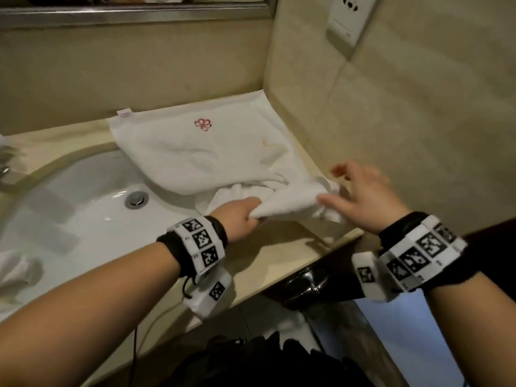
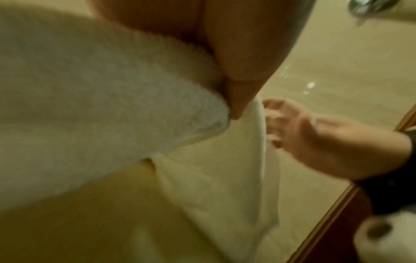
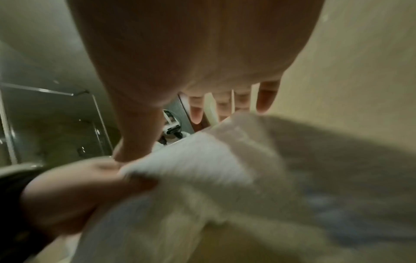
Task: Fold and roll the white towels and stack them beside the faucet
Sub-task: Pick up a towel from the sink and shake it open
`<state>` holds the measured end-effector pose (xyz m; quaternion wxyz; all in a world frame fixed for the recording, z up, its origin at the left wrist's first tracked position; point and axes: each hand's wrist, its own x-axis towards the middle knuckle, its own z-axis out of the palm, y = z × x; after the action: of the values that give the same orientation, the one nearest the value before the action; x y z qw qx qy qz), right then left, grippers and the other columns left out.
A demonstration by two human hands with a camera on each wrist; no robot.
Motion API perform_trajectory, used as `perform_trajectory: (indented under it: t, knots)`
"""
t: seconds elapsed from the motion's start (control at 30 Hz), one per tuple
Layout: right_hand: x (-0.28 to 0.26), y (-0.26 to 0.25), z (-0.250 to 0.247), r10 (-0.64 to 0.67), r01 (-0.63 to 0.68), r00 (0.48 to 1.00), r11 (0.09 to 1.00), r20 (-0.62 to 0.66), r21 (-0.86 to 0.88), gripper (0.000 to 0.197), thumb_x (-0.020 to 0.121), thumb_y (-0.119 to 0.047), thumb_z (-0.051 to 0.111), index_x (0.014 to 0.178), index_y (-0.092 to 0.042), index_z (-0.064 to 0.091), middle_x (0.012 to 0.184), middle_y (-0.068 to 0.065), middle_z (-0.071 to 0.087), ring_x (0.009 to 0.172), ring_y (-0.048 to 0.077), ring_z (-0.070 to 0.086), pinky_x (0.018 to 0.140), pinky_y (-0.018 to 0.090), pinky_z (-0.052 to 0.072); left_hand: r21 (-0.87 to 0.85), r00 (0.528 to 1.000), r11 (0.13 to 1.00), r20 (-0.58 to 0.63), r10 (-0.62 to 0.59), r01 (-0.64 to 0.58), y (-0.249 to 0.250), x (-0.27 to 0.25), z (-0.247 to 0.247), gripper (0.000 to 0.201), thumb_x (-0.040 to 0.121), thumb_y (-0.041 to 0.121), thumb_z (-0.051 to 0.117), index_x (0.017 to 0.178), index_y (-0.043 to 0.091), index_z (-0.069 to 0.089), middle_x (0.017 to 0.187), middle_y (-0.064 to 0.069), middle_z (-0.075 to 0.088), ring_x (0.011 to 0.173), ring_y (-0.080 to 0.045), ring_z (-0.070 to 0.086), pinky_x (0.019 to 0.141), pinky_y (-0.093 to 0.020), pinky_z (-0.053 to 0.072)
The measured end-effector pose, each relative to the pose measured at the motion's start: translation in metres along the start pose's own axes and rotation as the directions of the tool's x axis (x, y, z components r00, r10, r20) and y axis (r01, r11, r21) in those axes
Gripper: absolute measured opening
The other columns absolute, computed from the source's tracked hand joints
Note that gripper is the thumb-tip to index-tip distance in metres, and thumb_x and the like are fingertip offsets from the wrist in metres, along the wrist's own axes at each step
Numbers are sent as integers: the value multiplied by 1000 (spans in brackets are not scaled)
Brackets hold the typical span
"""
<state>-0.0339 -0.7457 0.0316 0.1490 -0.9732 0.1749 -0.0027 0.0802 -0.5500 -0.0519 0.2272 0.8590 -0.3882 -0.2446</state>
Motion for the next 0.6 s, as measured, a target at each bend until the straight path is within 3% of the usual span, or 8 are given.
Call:
perform_trajectory:
  t: [0.07, 0.1, 0.2, 0.3, 0.37, 0.4, 0.5, 0.6]
  knots:
    - [-8, -20, 25, -122, 122, 990, 993, 65, 5, 80, 65, -65, 59, 132, -27, 36, 134, 0, 46, 125, 21, 40, 101, 42, 31, -11, 995, 998, -75, 66, -67, 13, -4, -16, 39, 87, 37, 40, 115, 15, 53, 125, -9, 58, 113, -25, 51, 90, -26, 35]
    - [-8, -30, 39, -153, 156, 983, 987, 97, -25, 80, 66, -61, 63, 133, -27, 34, 135, 0, 47, 125, 22, 42, 101, 42, 32, -15, 990, 995, -104, 96, -98, 20, -7, -23, 38, 85, 35, 43, 115, 14, 54, 123, -9, 59, 112, -26, 52, 90, -26, 37]
    - [7, -38, 61, -73, 99, 983, 983, 167, -154, 49, 77, -29, 59, 123, -20, 43, 117, 6, 60, 109, 27, 56, 88, 36, 40, -6, 974, 991, -187, 128, -131, 28, -17, -38, 30, 85, 21, 57, 113, 11, 56, 114, -13, 63, 104, -28, 57, 69, -21, 30]
    - [12, -14, 50, 16, -4, 988, 997, 151, -78, 22, 83, -17, 49, 103, -9, 55, 110, 15, 61, 99, 31, 58, 72, 29, 39, 268, 985, 962, -171, -12, 58, 11, -36, -43, 28, 85, 27, 55, 111, 17, 56, 115, -10, 63, 105, -28, 58, 72, -24, 32]
    - [8, 5, 32, 28, -26, 998, 999, 55, -41, 19, 83, -15, 51, 99, -8, 58, 108, 18, 60, 98, 33, 57, 71, 30, 37, 431, 978, 878, -82, -193, 210, -7, -53, -42, 25, 88, 26, 50, 109, 17, 59, 118, -10, 62, 109, -28, 57, 81, -29, 40]
    - [6, 14, 24, 18, -18, 1000, 1000, 1, -14, 19, 81, -11, 53, 99, -8, 59, 107, 19, 60, 97, 34, 56, 72, 32, 38, 419, 966, 871, -73, -248, 256, -16, -61, -41, 25, 89, 26, 49, 108, 15, 61, 119, -12, 61, 110, -29, 57, 85, -31, 42]
    - [7, 27, 1, -22, 24, 996, 999, -87, 31, 23, 81, -4, 55, 103, -5, 58, 108, 24, 59, 99, 37, 55, 77, 35, 38, 42, 936, 966, -259, -237, 256, -24, -84, -50, 19, 91, 9, 47, 101, 6, 63, 114, -20, 59, 109, -33, 54, 85, -28, 37]
    - [10, 27, -29, -32, 77, 964, 984, -265, 160, 26, 84, -9, 58, 110, -7, 57, 112, 23, 60, 103, 37, 55, 75, 31, 35, -275, 790, 950, -545, -281, 148, 2, -104, -74, 24, 92, 1, 41, 108, 3, 58, 102, -19, 59, 100, -32, 57, 76, -25, 37]
